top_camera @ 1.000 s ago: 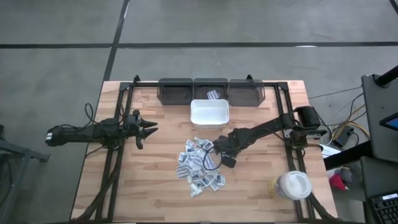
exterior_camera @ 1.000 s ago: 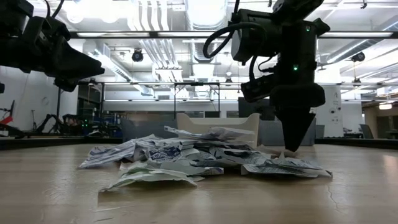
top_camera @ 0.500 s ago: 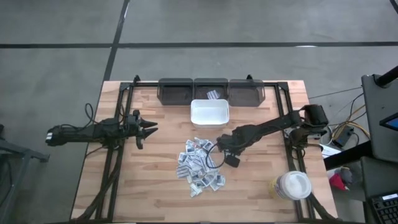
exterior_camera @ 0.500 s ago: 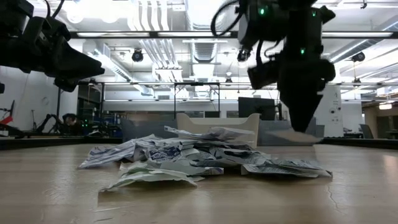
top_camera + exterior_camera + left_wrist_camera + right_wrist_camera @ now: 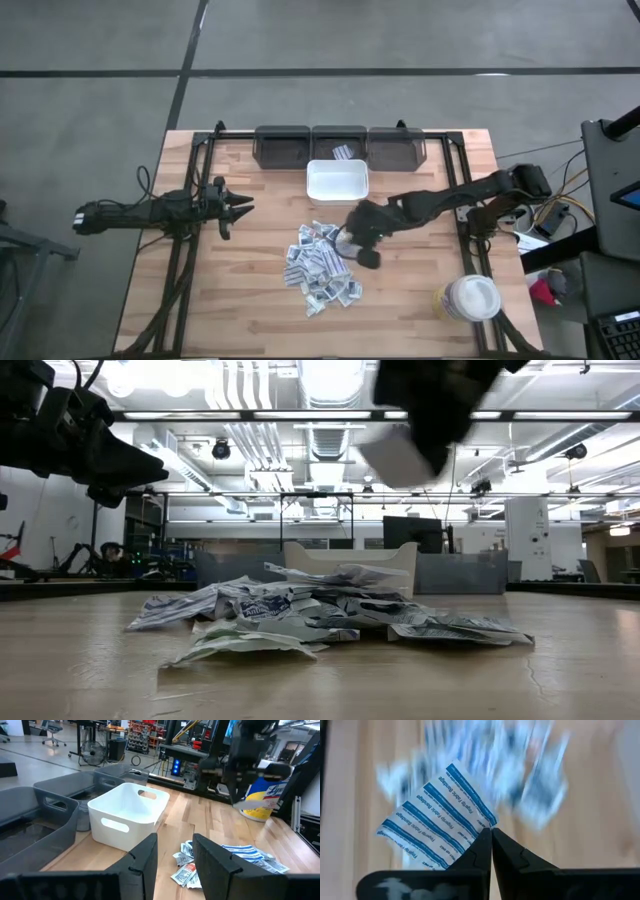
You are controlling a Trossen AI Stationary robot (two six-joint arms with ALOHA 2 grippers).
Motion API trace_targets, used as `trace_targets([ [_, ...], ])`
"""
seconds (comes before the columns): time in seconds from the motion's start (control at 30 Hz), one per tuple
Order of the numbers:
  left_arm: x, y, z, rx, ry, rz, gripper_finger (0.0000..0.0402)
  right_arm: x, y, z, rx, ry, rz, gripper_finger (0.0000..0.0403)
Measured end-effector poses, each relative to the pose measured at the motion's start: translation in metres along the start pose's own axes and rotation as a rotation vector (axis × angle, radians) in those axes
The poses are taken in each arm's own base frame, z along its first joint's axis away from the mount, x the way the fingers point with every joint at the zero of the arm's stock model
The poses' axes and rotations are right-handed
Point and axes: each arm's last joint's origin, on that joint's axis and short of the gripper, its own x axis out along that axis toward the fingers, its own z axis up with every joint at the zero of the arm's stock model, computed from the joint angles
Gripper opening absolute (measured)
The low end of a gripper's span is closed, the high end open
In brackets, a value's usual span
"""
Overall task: Pick & Place First Aid Supplies
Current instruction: Put the blue bandage into the middle black bin
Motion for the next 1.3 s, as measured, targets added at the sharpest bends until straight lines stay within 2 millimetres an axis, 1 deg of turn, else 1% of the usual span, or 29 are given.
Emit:
trace_targets([
  [0.13,0.0,0.0,0.0,0.0,0.0,0.0,0.0124,-0.004,-0.001,0.023,-0.023,-0.275,-0.133,0.0008],
  [0.2,0.0,0.0,0.0,0.0,0.0,0.0,0.0124,-0.007,-0.004,0.031,0.001,-0.388,-0.262,0.0008],
  [0.3,0.0,0.0,0.0,-0.013,0.0,0.0,0.0124,-0.013,-0.012,0.036,0.083,-0.508,-0.527,0.0008],
  [0.4,0.0,0.0,0.0,-0.023,0.0,0.0,0.0124,-0.017,-0.022,0.037,0.13,-0.56,-0.763,0.0008],
  [0.47,0.0,0.0,0.0,-0.024,0.001,0.0,0.0124,-0.021,-0.03,0.039,0.155,-0.578,-0.868,0.0008],
  [0.6,0.0,0.0,0.0,-0.025,0.001,0.0,0.0124,-0.027,-0.051,0.049,0.142,-0.556,-0.969,0.0008],
  [0.7,0.0,0.0,0.0,-0.025,0.0,0.0,0.0124,-0.032,-0.072,0.057,0.091,-0.5,-1.046,0.0008],
  [0.77,0.0,0.0,0.0,-0.025,0.001,0.0,0.0124,-0.038,-0.086,0.063,0.05,-0.459,-1.072,0.0008],
  [0.87,0.0,0.0,0.0,-0.024,0.001,0.0,0.0124,-0.047,-0.109,0.07,0.025,-0.401,-1.064,0.0008],
  [1.03,0.0,0.0,0.0,-0.023,0.001,0.001,0.0124,-0.061,-0.149,0.076,0.064,-0.33,-0.968,0.0008],
  [1.17,0.0,0.0,0.0,-0.022,0.0,0.005,0.0124,-0.06,-0.176,0.079,0.093,-0.26,-0.918,0.0008],
  [1.23,0.0,0.0,0.0,-0.021,0.001,0.006,0.0124,-0.056,-0.187,0.083,0.102,-0.214,-0.891,0.0008],
  [1.3,0.0,0.0,0.0,-0.021,0.002,0.007,0.0124,-0.047,-0.198,0.088,0.108,-0.171,-0.861,0.0008],
])
